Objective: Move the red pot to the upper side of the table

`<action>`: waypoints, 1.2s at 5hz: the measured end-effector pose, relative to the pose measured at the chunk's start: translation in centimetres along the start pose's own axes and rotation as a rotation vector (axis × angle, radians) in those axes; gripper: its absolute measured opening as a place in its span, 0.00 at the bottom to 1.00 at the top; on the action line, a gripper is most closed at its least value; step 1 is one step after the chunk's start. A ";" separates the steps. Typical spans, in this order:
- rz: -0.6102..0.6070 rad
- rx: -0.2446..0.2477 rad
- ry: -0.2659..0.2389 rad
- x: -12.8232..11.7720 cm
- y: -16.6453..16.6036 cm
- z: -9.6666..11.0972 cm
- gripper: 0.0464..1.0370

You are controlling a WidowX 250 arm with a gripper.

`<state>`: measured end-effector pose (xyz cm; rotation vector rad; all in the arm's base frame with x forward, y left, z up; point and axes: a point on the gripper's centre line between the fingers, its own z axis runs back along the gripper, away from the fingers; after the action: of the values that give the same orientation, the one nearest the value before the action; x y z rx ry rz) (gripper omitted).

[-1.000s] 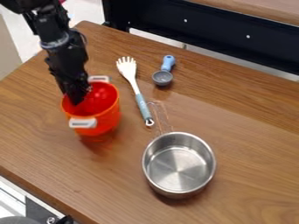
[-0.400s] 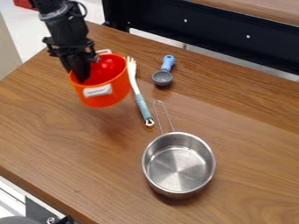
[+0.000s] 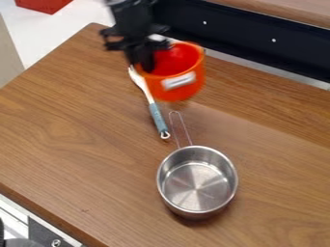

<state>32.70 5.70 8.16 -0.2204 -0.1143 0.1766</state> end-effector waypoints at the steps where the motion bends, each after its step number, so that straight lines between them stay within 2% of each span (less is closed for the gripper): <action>1: 0.037 -0.012 0.002 0.5 -2.6 -1.1 0.01; 2: 0.051 0.013 -0.008 1.3 -5.0 -3.2 0.01; 3: 0.049 0.050 -0.046 1.8 -7.7 -6.0 0.01; 4: 0.159 0.096 -0.090 3.6 -9.9 -8.9 0.01; 5: 0.211 0.131 -0.140 5.1 -10.1 -10.1 0.01; 6: 0.242 0.138 -0.165 5.9 -9.8 -10.3 0.01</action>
<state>41.38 -4.75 0.91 -0.0814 -0.2386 0.4420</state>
